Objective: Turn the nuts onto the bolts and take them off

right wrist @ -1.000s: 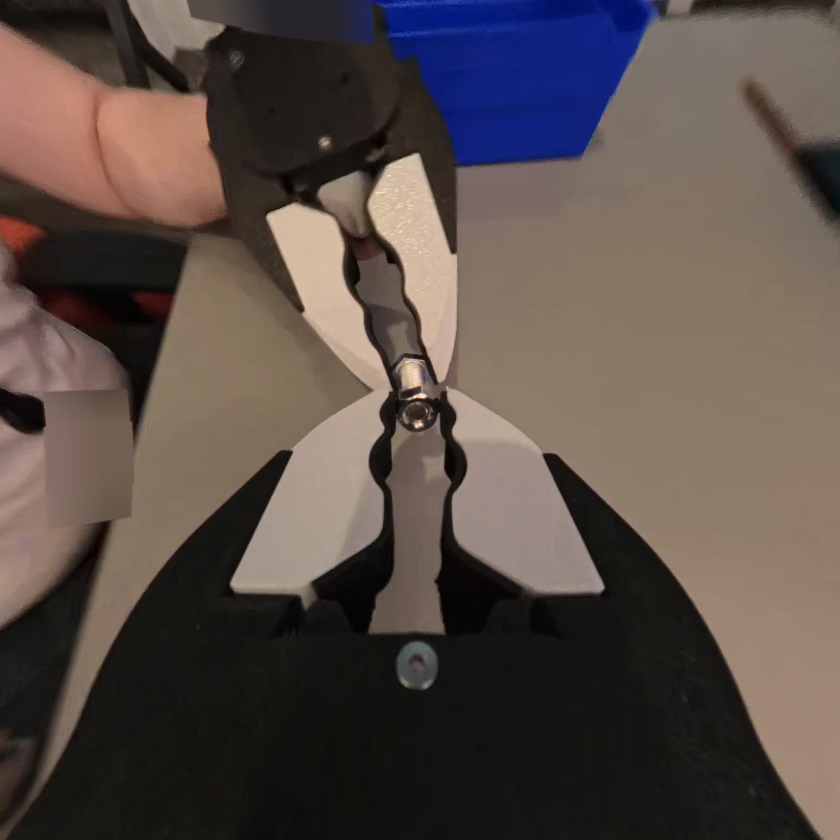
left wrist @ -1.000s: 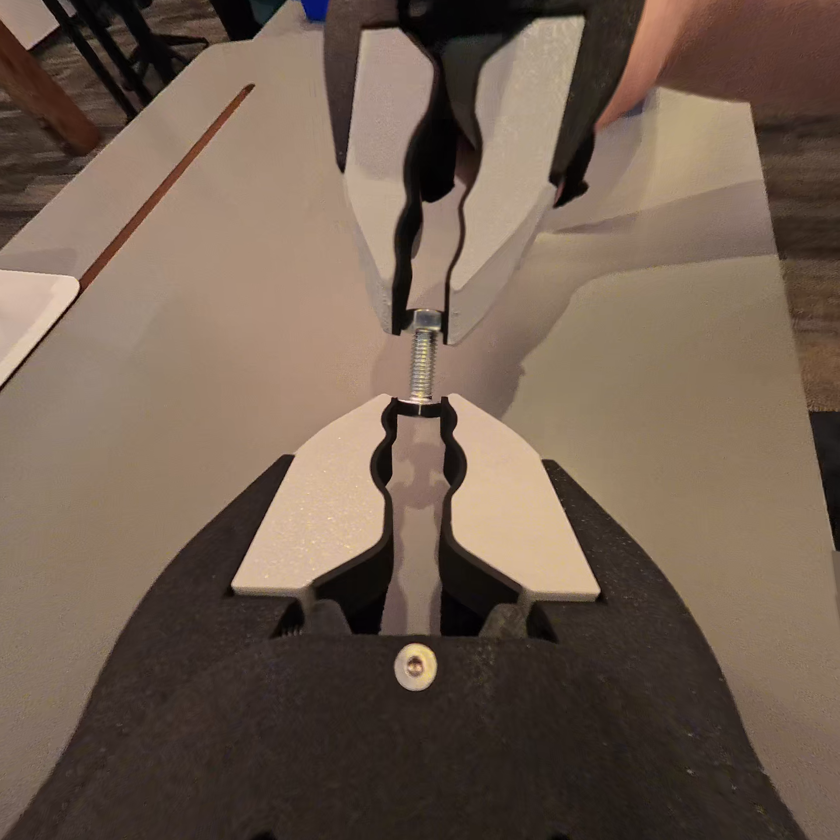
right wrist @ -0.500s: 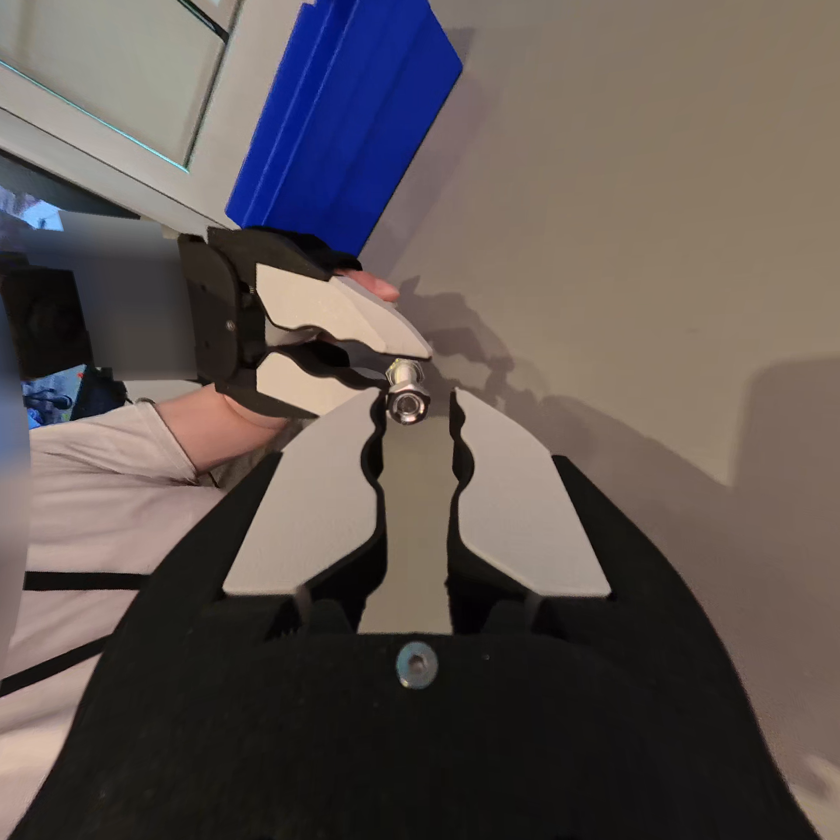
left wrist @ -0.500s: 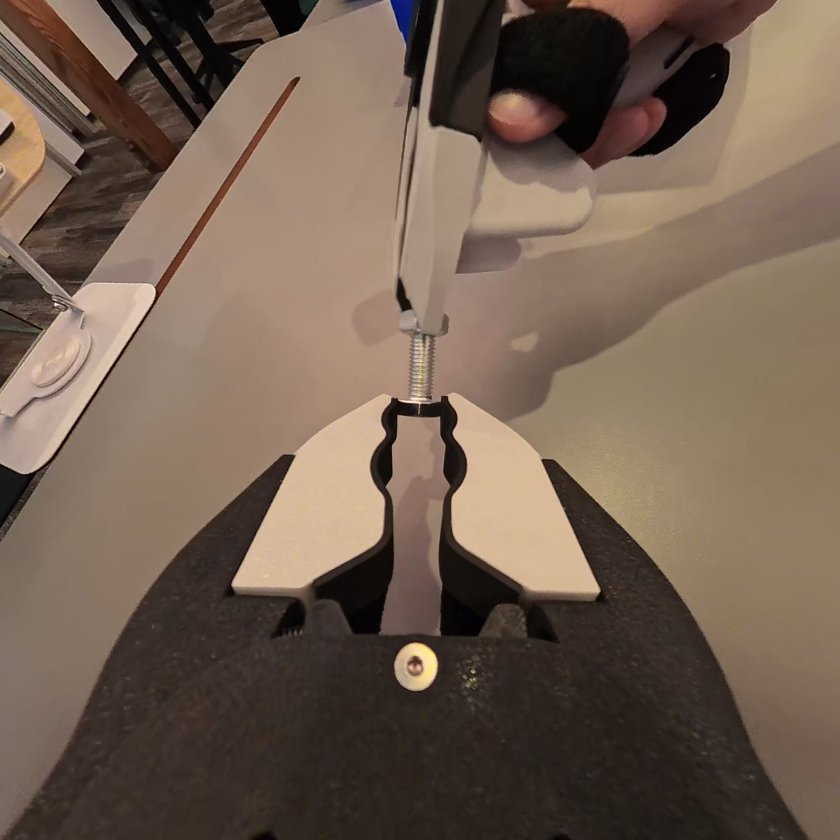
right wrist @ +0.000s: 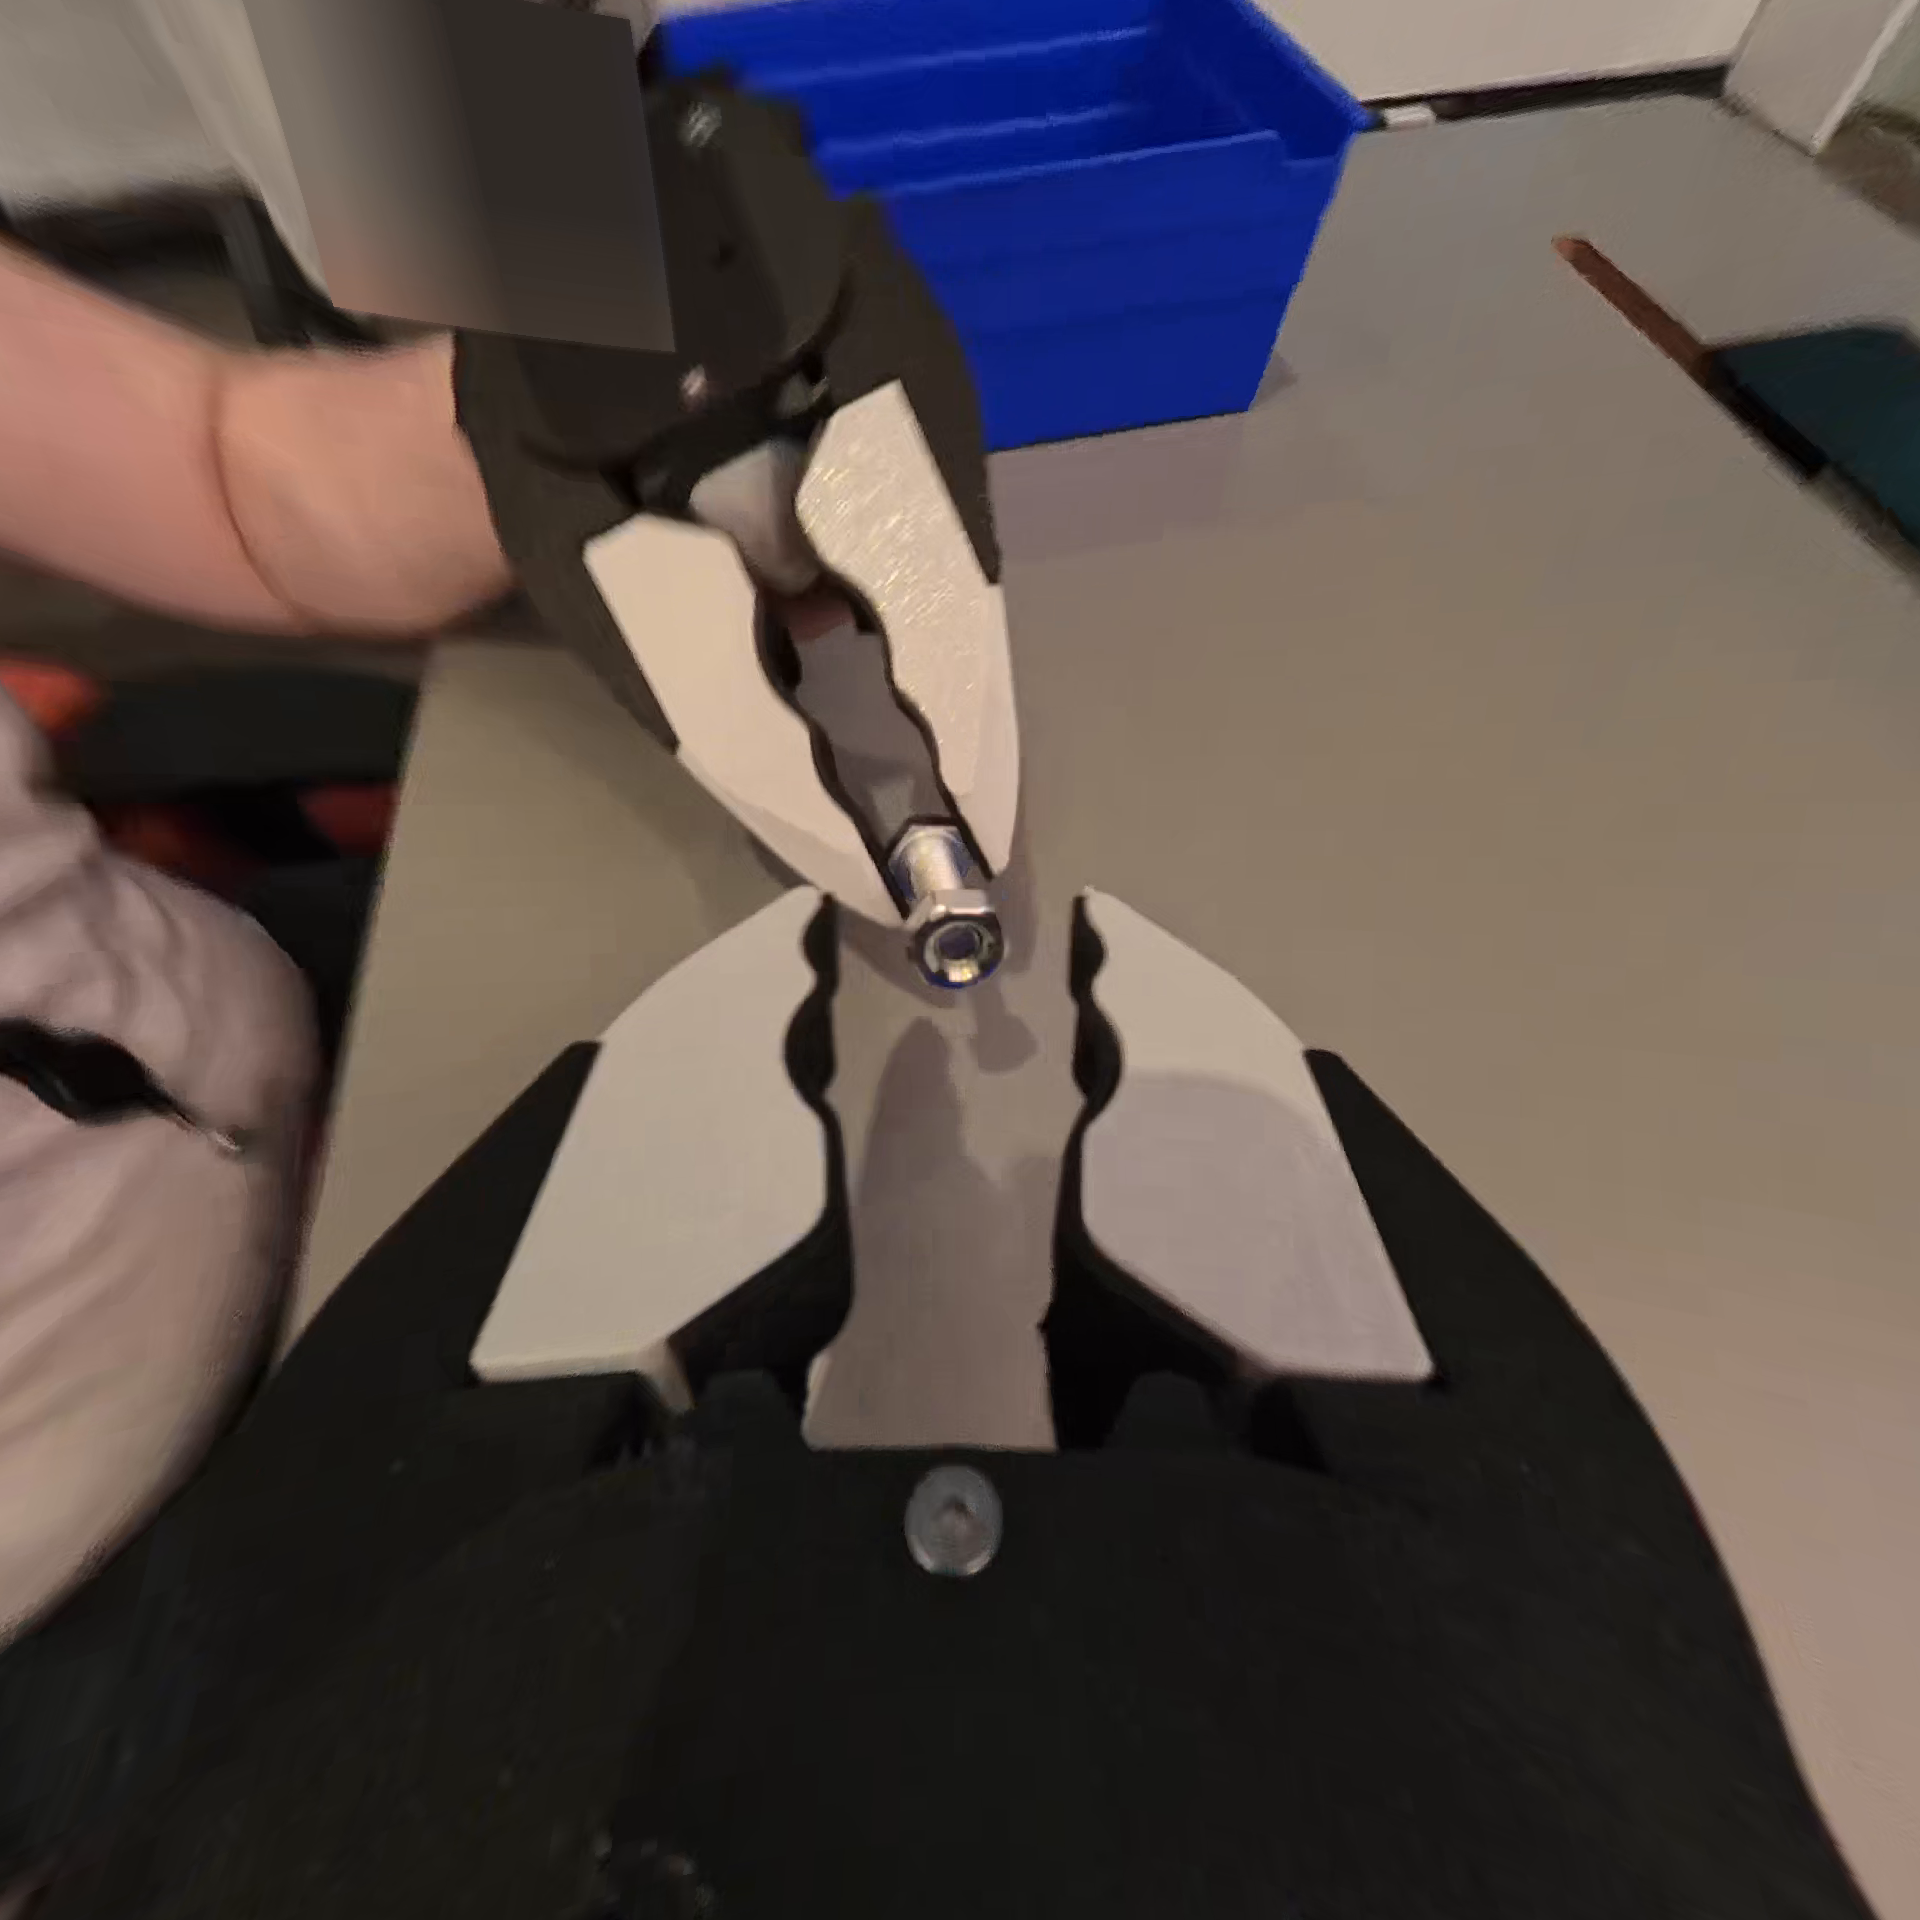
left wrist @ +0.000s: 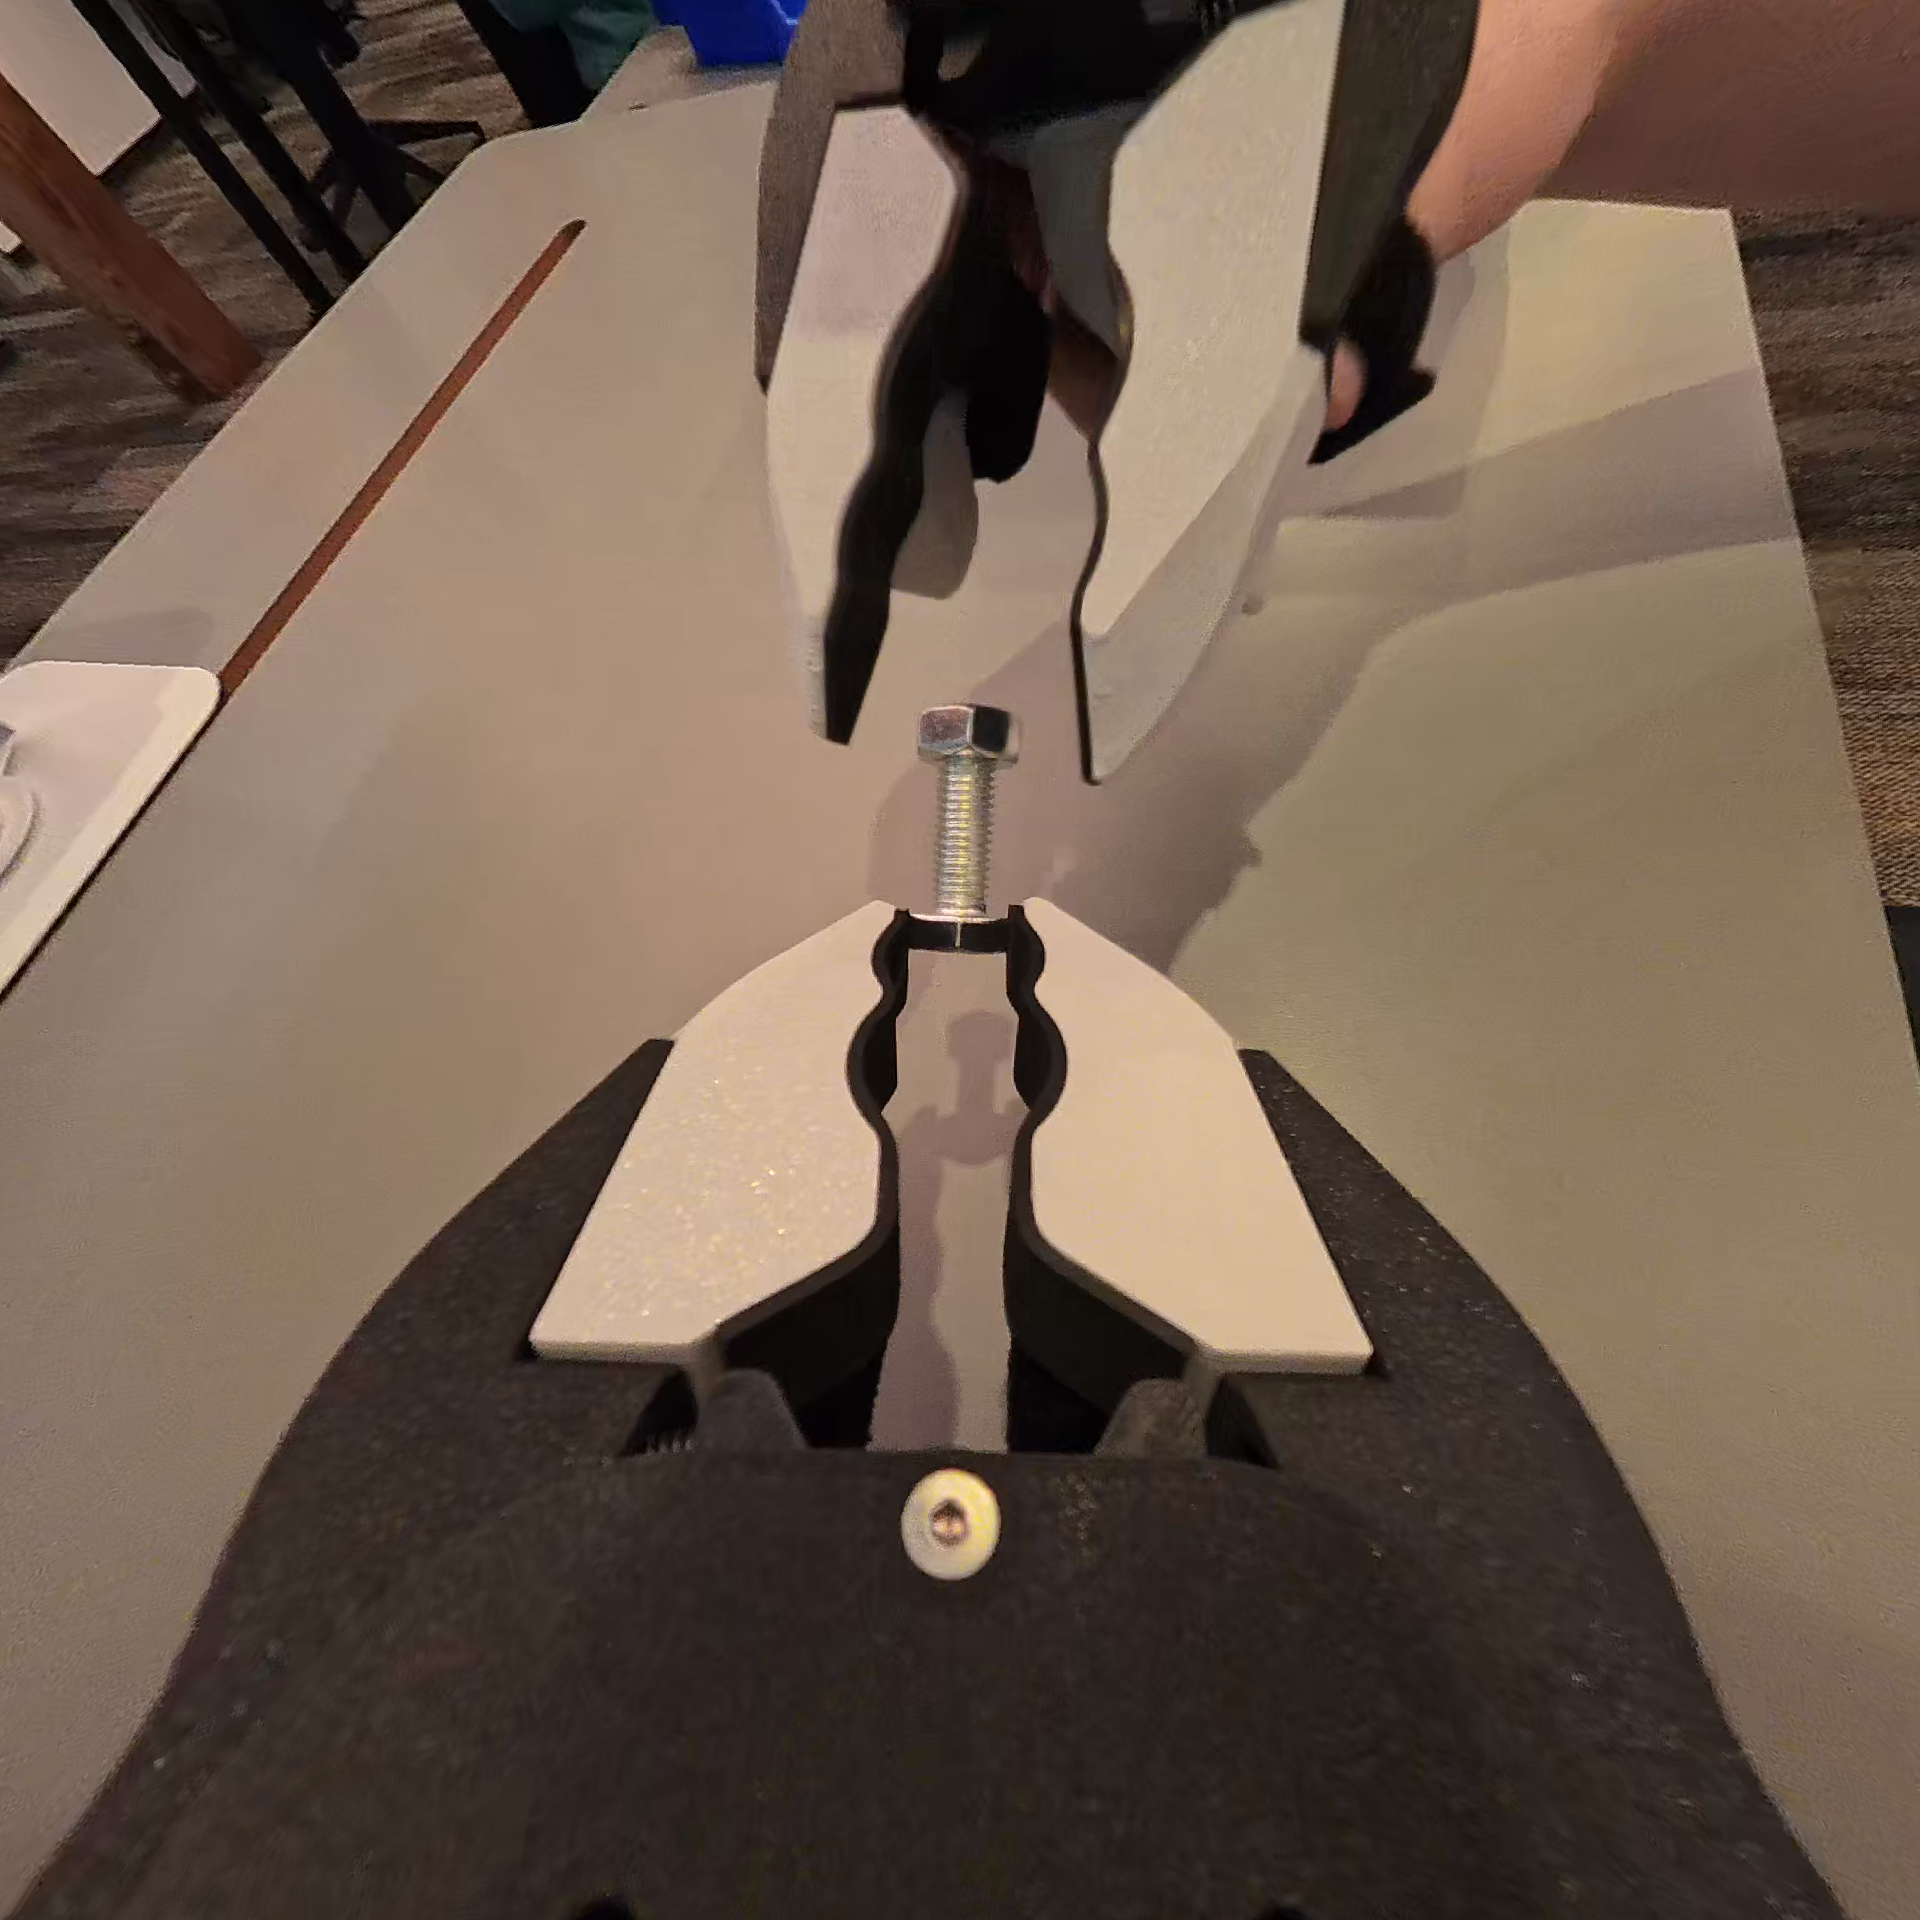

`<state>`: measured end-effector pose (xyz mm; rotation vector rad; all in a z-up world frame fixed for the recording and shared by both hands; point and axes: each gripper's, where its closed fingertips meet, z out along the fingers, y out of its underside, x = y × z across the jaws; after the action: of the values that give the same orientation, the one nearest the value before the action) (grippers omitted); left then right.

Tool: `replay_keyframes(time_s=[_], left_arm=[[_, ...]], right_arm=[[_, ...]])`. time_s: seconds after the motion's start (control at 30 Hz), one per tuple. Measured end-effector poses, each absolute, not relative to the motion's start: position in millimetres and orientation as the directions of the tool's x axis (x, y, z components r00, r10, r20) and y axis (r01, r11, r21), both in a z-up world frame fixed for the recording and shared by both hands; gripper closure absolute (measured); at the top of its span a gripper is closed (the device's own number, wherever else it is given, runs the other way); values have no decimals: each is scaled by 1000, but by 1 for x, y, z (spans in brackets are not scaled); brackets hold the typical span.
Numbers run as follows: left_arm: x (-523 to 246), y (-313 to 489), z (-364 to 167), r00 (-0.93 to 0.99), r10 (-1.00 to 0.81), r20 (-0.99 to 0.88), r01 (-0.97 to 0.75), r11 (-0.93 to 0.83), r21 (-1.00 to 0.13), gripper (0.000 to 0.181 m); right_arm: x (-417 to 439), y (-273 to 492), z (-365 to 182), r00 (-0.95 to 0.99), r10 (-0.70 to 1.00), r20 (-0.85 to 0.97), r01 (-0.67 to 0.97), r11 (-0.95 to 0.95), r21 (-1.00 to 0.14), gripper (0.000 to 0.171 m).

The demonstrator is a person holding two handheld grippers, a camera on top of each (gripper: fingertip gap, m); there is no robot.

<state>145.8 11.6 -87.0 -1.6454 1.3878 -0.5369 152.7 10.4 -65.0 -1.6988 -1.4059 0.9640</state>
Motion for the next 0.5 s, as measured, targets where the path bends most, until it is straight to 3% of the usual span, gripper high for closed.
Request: replay_keyframes(time_s=[0.1,0.17,0.3,0.37,0.5], left_arm=[[144,17,-88,299,-919,-257,-570,44,-821,164],[143,19,-89,307,-906,-290,-584,61,-810,164],[143,20,-90,306,-899,-313,-597,75,-799,164],[143,20,-92,304,-899,-316,-605,74,-793,164],[144,17,-92,291,-913,-287,-594,63,-802,164]], right_arm=[[157,21,-66,263,871,-416,353,-488,-798,122],[160,25,-69,324,731,-600,282,-680,-676,129],[158,18,-77,305,527,-793,225,-849,-478,132],[155,14,-76,265,508,-820,228,-859,-458,151],[156,11,-77,228,662,-714,323,-743,-586,153]])
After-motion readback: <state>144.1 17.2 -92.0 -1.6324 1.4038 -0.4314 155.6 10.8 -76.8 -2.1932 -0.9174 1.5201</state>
